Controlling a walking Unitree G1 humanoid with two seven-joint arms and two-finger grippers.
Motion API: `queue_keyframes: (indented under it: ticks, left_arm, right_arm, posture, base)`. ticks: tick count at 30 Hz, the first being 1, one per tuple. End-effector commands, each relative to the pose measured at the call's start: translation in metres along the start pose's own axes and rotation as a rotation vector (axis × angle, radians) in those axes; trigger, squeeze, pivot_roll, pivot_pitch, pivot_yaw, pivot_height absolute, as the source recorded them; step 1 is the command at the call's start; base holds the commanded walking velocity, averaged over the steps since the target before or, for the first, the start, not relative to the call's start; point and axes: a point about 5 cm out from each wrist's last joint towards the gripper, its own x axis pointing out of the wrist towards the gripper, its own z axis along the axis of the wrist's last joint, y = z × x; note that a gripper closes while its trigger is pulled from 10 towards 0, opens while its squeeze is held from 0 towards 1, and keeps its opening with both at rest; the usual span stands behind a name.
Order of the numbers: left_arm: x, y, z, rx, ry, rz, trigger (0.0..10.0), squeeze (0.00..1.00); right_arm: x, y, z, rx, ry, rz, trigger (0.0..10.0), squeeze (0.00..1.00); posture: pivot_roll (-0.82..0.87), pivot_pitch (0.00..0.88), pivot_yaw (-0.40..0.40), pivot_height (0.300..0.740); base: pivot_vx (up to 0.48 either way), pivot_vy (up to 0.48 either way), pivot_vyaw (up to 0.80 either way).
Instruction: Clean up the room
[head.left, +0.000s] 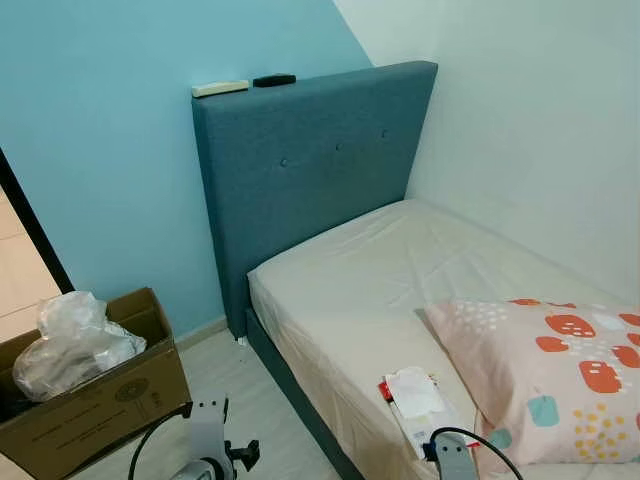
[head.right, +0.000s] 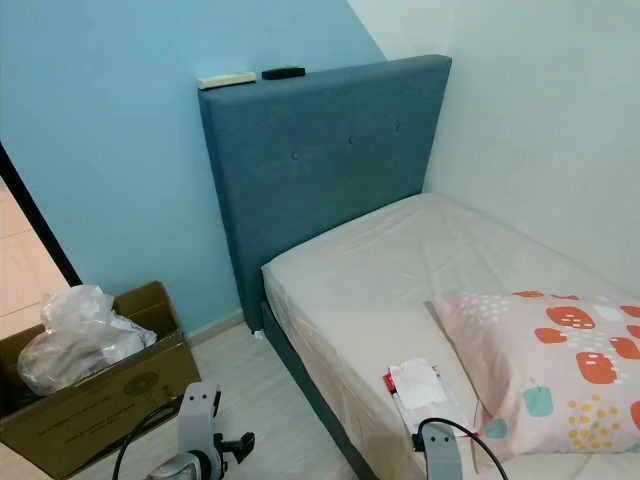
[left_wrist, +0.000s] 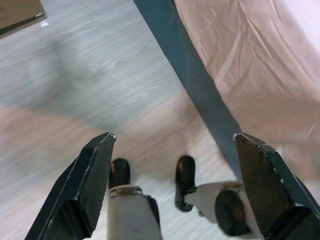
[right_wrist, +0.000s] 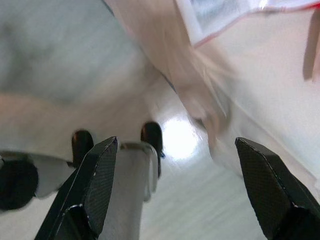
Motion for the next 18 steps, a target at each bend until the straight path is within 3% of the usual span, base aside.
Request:
queue_keyframes:
  ticks: [1,5,9,18]
  left_arm:
    - [0.000,0.004,0.006,-0.014,-0.022,0.018,10.0,0.00]
    - [0.000,0.004,0.005,-0.016,-0.009,0.021,10.0,0.00]
    - [-0.001,0.000,-0.010,0.009,0.047,0.007,10.0,0.00]
    - [-0.002,-0.008,-0.021,0.064,0.081,-0.045,10.0,0.00]
  right_arm:
    - [0.001,0.001,0.009,0.023,-0.039,0.009,10.0,0.00]
    - [0.001,0.000,0.010,0.001,-0.028,0.015,10.0,0.00]
    - [0.001,0.000,0.007,-0.036,0.011,0.004,10.0,0.00]
    - [0.000,-0.003,0.005,-0.002,0.003,-0.022,10.0,0.00]
  posture:
    - [0.01,0.000,-0.068,0.740]
    - [0.01,0.000,-0.075,0.740]
    - [-0.01,0.000,-0.069,0.735]
    - [-0.03,0.000,-0.053,0.700]
  base:
    - [0.000,0.000,0.00]
    - [0.000,0.000,0.00]
    - [0.000,0.000,0.00]
    - [0.000,0.000,0.00]
